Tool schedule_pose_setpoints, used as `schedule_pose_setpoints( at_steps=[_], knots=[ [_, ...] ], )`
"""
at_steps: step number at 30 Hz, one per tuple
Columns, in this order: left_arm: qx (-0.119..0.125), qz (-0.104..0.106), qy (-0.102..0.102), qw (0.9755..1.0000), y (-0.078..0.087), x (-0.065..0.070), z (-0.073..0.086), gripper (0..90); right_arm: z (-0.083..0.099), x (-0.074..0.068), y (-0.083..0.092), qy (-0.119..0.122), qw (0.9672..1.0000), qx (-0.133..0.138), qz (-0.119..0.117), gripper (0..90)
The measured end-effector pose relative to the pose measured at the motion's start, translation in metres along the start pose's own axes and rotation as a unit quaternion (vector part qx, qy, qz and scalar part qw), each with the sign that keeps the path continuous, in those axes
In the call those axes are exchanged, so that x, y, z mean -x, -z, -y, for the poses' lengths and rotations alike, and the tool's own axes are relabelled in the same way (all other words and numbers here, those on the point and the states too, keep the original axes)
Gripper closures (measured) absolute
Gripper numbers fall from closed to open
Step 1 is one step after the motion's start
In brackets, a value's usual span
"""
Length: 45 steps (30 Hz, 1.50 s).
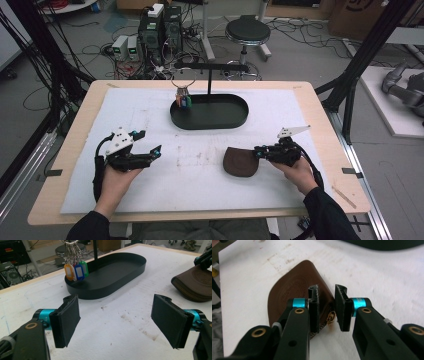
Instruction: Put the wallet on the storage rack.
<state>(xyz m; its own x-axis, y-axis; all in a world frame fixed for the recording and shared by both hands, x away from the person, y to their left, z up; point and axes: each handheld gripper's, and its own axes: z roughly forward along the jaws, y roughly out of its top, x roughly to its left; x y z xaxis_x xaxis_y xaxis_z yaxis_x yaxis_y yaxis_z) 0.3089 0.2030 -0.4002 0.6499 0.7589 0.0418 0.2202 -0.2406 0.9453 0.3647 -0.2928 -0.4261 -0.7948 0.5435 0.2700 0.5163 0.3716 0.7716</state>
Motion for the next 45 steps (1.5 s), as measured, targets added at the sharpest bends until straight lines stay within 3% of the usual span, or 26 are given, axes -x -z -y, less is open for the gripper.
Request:
schedule_pose_setpoints(
  at_steps=[7, 13, 15, 18, 25, 31, 36, 38, 42, 45],
  knots=[
    [0.011, 0.025, 0.002, 0.9996, -0.009, 0.006, -0.009, 22.9, -0.009, -0.017, 0.007, 0.048, 0.998, 0.04, 0.012, 79.3],
    [0.007, 0.09, 0.005, 0.9959, -0.032, 0.019, -0.022, 22.9, -0.016, -0.031, 0.009, 0.087, 0.9943, 0.059, 0.012, 80.0],
    [0.001, 0.123, 0.012, 0.9923, -0.043, 0.025, -0.026, 22.9, -0.016, -0.035, 0.009, 0.099, 0.9932, 0.061, 0.01, 80.0],
    [-0.015, 0.163, 0.005, 0.9865, -0.061, 0.036, -0.03, 22.9, -0.016, -0.039, 0.009, 0.113, 0.9918, 0.06, 0.006, 80.0],
    [-0.039, 0.217, 0.0, 0.9754, -0.097, 0.057, -0.034, 23.4, -0.015, -0.044, 0.01, 0.136, 0.9887, 0.063, -0.01, 79.9],
    [-0.064, 0.268, 0.014, 0.9611, -0.123, 0.069, -0.031, 26.6, -0.015, -0.047, 0.011, 0.15, 0.9865, 0.063, -0.017, 79.9],
    [-0.084, 0.312, 0.027, 0.9462, -0.141, 0.077, -0.024, 29.7, -0.013, -0.048, 0.012, 0.163, 0.9843, 0.062, -0.024, 79.8],
    [-0.089, 0.32, 0.018, 0.9431, -0.146, 0.081, -0.023, 30.7, -0.012, -0.049, 0.013, 0.165, 0.9841, 0.062, -0.026, 79.7],
    [-0.1, 0.342, 0.013, 0.9344, -0.153, 0.087, -0.019, 35.6, -0.011, -0.047, 0.014, 0.17, 0.9832, 0.061, -0.03, 79.5],
    [-0.099, 0.359, 0.005, 0.9279, -0.154, 0.091, -0.018, 46.6, -0.01, -0.047, 0.015, 0.172, 0.9828, 0.059, -0.031, 79.1]
  ],
)
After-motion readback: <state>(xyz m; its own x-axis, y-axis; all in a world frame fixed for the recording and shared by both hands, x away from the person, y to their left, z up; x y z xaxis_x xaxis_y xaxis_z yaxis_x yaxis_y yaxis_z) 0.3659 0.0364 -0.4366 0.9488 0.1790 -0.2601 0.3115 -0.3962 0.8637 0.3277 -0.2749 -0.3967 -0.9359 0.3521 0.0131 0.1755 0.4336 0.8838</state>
